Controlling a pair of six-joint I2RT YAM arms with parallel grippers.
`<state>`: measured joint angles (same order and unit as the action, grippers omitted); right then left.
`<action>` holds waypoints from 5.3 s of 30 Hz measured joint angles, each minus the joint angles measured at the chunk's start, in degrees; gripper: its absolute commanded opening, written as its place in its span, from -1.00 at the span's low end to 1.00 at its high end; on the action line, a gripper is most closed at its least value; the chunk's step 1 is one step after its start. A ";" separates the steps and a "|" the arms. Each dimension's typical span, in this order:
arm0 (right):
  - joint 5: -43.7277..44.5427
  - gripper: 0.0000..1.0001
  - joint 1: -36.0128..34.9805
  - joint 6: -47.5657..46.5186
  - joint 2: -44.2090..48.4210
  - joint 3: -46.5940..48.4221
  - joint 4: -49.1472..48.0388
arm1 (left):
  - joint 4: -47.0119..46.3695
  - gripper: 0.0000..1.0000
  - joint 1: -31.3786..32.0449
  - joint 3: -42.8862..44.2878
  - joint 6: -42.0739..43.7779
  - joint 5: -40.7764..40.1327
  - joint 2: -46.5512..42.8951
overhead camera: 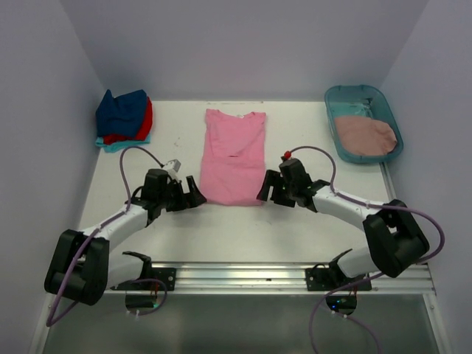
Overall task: Fold and stack the t-shirts
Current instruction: Fold the folded rectangular tshirt in 1/3 of the way, then grab one side of the 2/3 rectangular tshirt with both arms, then fold the long partially folded tshirt into a neat square
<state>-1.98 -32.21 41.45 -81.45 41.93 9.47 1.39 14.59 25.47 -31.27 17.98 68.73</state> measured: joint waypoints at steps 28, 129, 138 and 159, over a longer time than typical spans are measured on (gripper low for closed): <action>-7.30 -0.56 -0.04 8.85 -6.67 -7.74 -17.68 | -14.60 0.44 -0.26 1.36 -0.66 8.15 13.18; 28.39 -1.00 -18.21 -6.75 14.93 7.45 14.03 | 12.85 -1.00 11.32 9.92 -6.73 -6.56 -14.23; 21.64 -1.00 -5.99 -12.15 -2.23 13.33 3.74 | 0.39 -1.00 8.13 12.72 -4.52 -9.51 2.64; 15.65 0.98 5.14 -19.93 -28.61 40.44 -7.91 | -10.82 1.00 -3.63 35.74 0.42 -9.35 24.39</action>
<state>13.67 -27.07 21.52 -110.06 82.37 1.56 -9.43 10.96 61.21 -30.85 8.62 93.12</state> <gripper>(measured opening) 0.987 0.997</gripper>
